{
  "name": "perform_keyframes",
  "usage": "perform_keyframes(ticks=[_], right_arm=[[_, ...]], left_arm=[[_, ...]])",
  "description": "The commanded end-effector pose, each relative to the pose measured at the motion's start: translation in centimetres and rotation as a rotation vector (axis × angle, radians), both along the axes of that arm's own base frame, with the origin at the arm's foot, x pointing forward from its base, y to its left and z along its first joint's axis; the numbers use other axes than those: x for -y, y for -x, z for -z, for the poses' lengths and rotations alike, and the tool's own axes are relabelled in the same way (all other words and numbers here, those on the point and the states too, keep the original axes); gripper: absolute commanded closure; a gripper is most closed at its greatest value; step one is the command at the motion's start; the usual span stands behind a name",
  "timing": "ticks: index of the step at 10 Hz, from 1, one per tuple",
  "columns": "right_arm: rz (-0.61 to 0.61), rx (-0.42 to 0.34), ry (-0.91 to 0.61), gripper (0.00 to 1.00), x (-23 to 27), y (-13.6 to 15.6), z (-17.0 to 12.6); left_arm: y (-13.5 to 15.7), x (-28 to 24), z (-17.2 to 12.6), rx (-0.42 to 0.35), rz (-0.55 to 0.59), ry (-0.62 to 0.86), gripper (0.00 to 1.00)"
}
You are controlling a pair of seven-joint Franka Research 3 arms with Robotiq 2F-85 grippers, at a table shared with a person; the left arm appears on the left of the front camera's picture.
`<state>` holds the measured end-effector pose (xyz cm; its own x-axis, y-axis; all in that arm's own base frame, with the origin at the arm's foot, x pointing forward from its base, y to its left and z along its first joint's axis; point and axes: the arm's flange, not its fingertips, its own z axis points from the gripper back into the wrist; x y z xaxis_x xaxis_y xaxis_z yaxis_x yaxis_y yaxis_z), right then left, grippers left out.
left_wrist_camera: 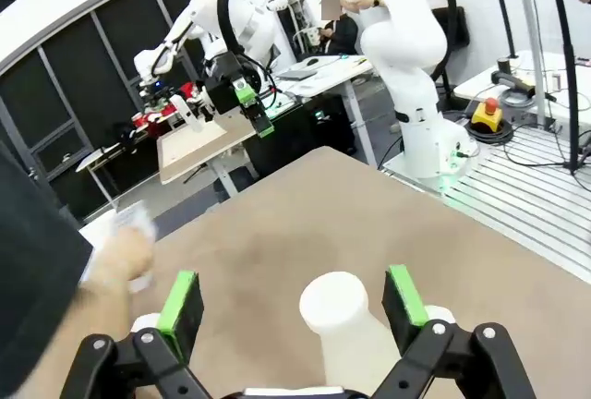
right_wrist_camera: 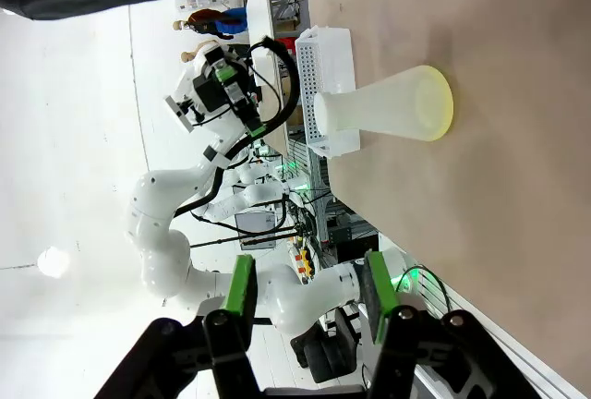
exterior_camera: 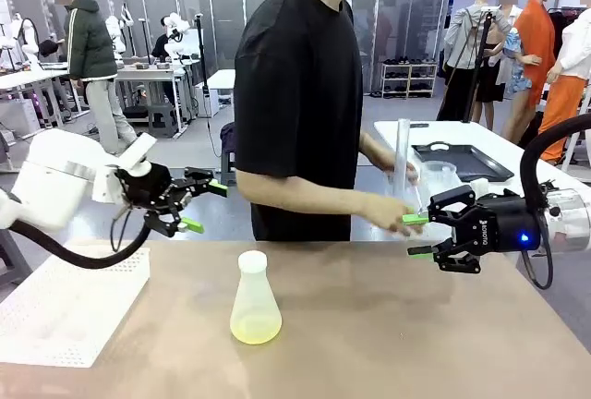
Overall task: Prepare the solutions needed for the experiment.
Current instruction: When the human places the Big flask in the center of the table, pick up the Big flask and place it in the left Organizing basket.
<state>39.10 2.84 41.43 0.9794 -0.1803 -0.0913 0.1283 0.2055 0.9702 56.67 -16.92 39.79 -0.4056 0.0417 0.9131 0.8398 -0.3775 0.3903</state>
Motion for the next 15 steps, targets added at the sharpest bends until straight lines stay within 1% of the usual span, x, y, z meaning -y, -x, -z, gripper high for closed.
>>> perform_keyframes(ticks=[1, 3, 5, 6, 10, 12, 15], right_arm=[[0.001, 0.003, -0.006, 0.41, 0.0, 0.0, -0.1], [0.001, 0.003, -0.006, 0.41, 0.0, 0.0, -0.1], [0.001, 0.003, -0.006, 0.41, 0.0, 0.0, -0.1], [0.001, 0.003, -0.006, 0.41, 0.0, 0.0, -0.1], [0.001, 0.003, -0.006, 0.41, 0.0, 0.0, -0.1], [0.001, 0.003, -0.006, 0.41, 0.0, 0.0, -0.1], [0.001, 0.003, -0.006, 0.41, 0.0, 0.0, -0.1]], left_arm=[[-2.6, 1.2, 0.9, 0.019, 0.098, -0.003, 0.00], [-3.9, 3.0, 2.3, 0.011, 0.163, 0.006, 0.00], [-4.6, 4.0, 3.4, -0.007, 0.233, 0.017, 0.00], [-5.0, 4.4, 4.0, -0.037, 0.265, 0.018, 0.00], [-6.4, 6.1, 6.4, -0.144, 0.309, 0.043, 0.00], [-6.6, 7.0, 7.7, -0.194, 0.362, 0.006, 0.00], [-6.6, 8.3, 8.6, -0.234, 0.396, -0.005, 0.00]])
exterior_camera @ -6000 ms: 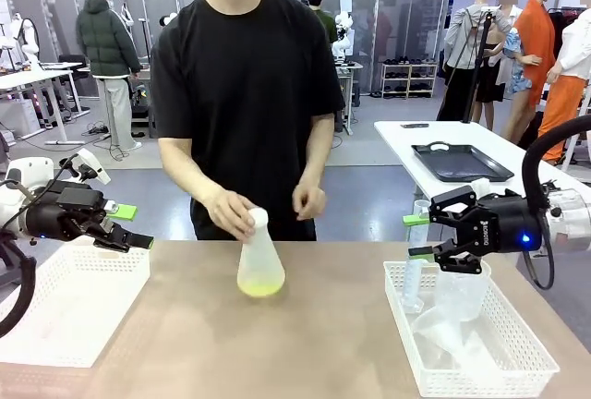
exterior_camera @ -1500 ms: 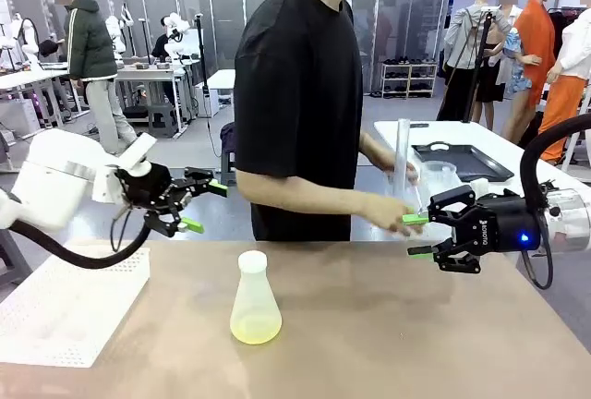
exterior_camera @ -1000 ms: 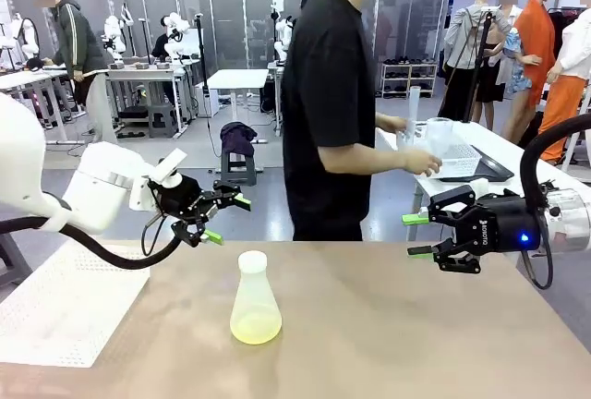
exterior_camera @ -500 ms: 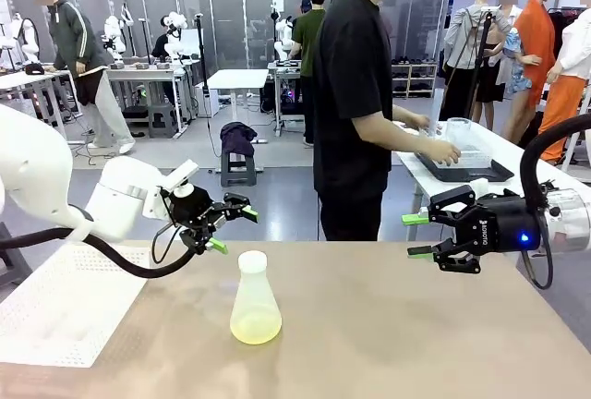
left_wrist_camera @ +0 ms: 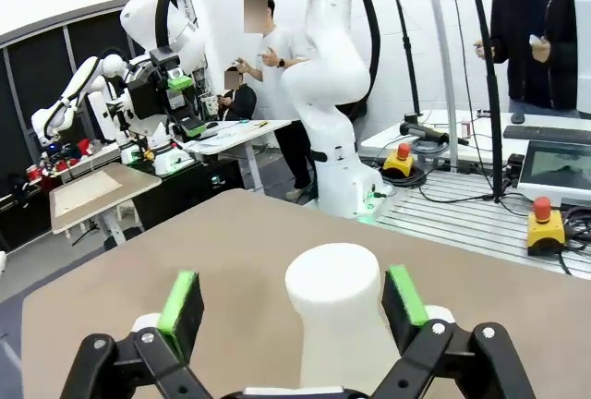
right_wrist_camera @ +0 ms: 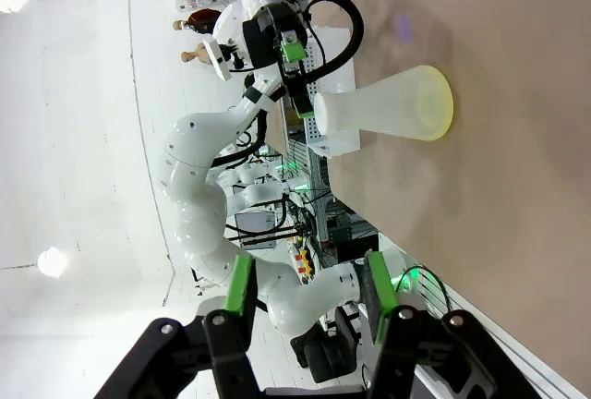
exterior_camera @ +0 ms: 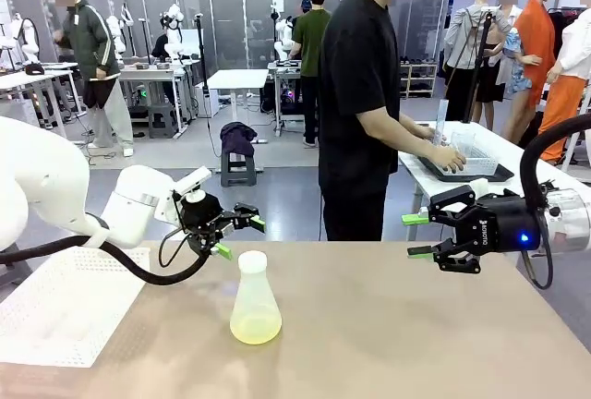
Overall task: Prepare the solutions needed for the experiment.
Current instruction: When the human places the Big flask in the center of the table, pick up the Big flask and place it in the left Organizing basket.
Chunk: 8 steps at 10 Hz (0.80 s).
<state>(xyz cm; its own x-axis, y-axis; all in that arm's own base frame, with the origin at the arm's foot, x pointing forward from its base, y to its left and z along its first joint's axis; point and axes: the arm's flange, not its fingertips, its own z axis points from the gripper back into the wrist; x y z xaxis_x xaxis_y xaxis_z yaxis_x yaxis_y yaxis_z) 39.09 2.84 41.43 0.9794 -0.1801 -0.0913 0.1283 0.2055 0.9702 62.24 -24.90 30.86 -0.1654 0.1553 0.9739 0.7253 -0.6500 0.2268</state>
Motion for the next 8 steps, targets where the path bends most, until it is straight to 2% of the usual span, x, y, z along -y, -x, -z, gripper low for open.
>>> perform_keyframes(ticks=[1, 5, 8], right_arm=[[0.001, 0.003, -0.006, 0.41, 0.0, 0.0, -0.1], [0.001, 0.003, -0.006, 0.41, 0.0, 0.0, -0.1], [0.001, 0.003, -0.006, 0.41, 0.0, 0.0, -0.1]], left_arm=[[-1.1, 0.6, 0.2, -0.033, 0.068, -0.029, 0.00], [-0.4, 0.8, 1.8, -0.088, 0.148, -0.052, 0.00], [-0.4, 1.6, 3.1, -0.109, 0.168, -0.048, 0.00]])
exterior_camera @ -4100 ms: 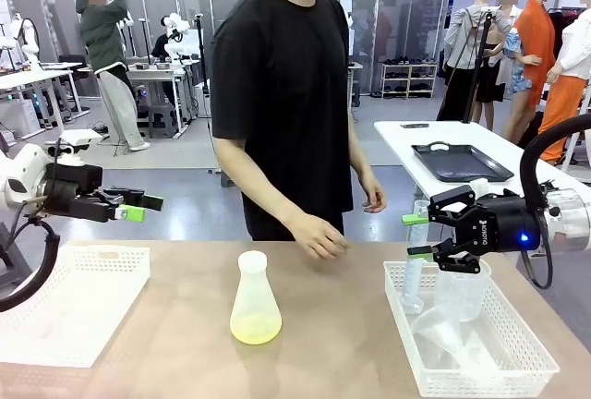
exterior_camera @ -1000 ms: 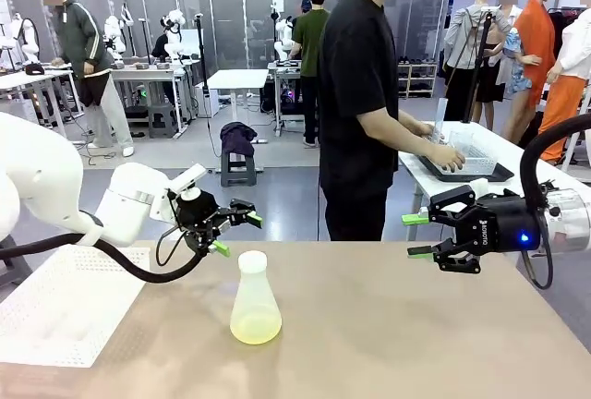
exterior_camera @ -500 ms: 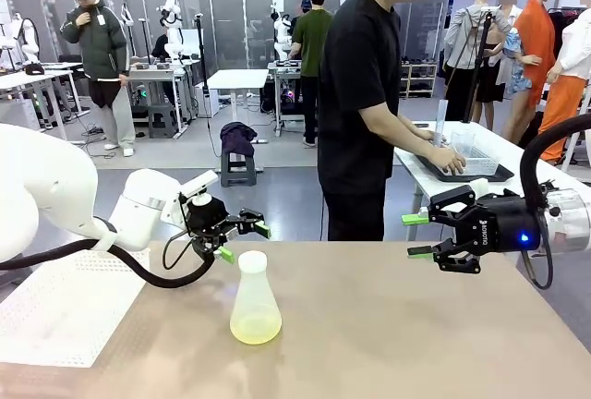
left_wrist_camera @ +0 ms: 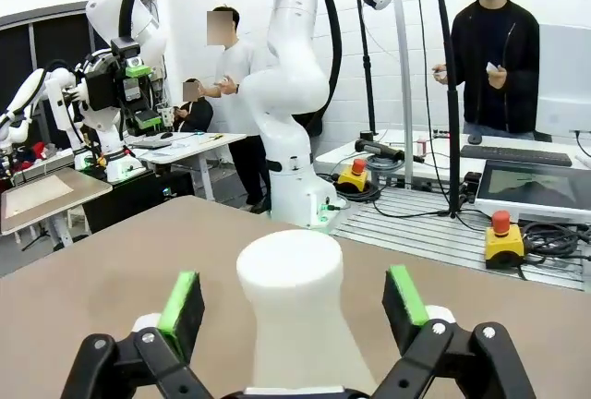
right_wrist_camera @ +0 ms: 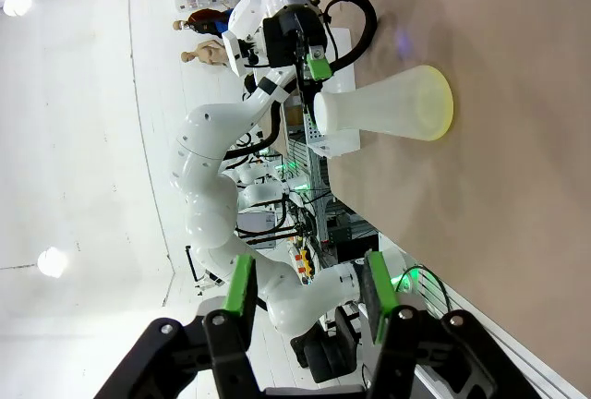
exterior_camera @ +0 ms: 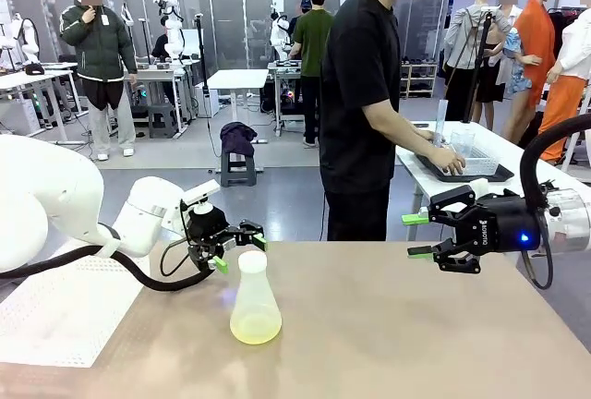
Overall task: Prepare the solutions needed for the experiment.
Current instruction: When the human places the Big flask in the center of the table, pick up the Big flask and place it in the left Organizing basket.
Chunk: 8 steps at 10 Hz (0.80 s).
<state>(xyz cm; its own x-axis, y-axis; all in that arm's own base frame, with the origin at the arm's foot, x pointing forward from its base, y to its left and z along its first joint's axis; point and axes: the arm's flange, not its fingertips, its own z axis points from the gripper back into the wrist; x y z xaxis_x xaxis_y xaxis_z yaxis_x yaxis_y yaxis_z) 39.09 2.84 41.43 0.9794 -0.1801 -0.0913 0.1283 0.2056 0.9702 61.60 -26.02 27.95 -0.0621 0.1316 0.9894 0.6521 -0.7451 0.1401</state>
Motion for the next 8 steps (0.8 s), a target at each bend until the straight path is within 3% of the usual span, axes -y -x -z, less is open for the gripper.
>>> perform_keyframes(ticks=[1, 8], right_arm=[[0.001, 0.003, -0.006, 0.41, 0.0, 0.0, -0.1], [0.001, 0.003, -0.006, 0.41, 0.0, 0.0, -0.1]], left_arm=[[-1.1, 1.0, 0.6, -0.033, 0.053, -0.010, 0.00], [0.0, 3.4, 2.4, -0.073, 0.104, -0.070, 0.00]])
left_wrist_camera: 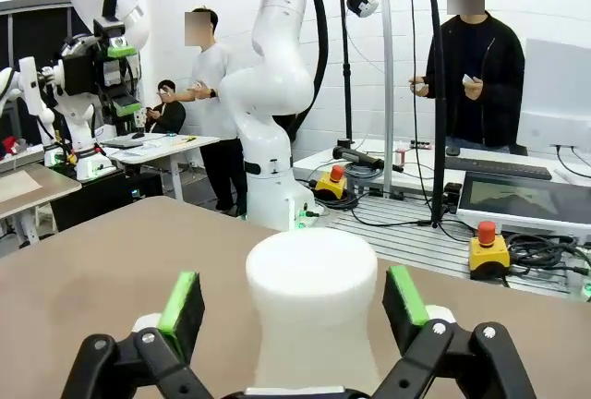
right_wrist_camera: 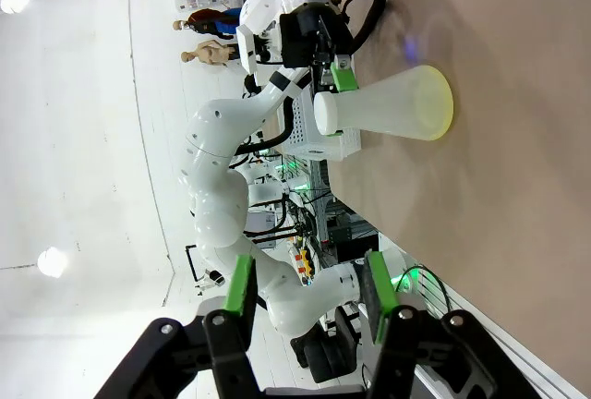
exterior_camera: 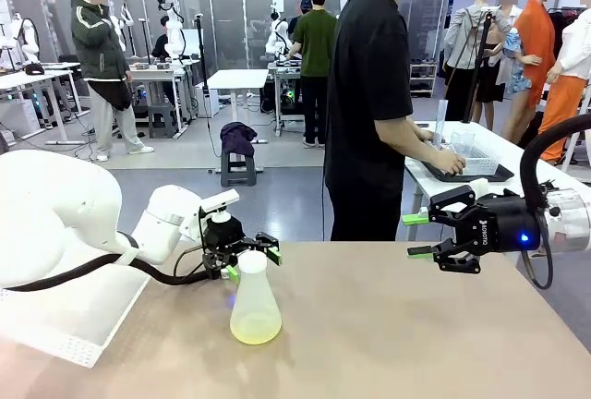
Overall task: Prepare the solutions needed for the experiment.
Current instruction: When the human places the Big flask in the center of the table, pick up the Big flask and place it in the left Organizing basket.
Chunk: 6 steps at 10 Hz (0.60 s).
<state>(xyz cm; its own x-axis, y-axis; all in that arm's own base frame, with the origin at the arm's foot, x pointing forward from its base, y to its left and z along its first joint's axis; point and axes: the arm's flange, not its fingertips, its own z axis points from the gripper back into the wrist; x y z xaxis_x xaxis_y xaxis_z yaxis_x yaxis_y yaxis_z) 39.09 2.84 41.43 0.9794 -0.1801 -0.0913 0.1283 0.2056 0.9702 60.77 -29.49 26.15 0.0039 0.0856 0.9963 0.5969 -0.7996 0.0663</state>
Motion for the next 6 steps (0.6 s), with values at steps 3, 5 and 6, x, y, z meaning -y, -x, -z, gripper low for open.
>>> perform_keyframes(ticks=[3, 5, 6], right_arm=[[0.001, 0.003, -0.006, 0.41, 0.0, 0.0, -0.1], [0.001, 0.003, -0.006, 0.41, 0.0, 0.0, -0.1], [0.001, 0.003, -0.006, 0.41, 0.0, 0.0, -0.1]], left_arm=[[0.0, -0.8, -1.0, 0.025, 0.012, -0.054, 0.00], [0.6, -1.0, -1.5, 0.038, 0.008, -0.096, 0.00], [0.8, -1.1, -1.8, 0.048, 0.009, -0.125, 0.00]])
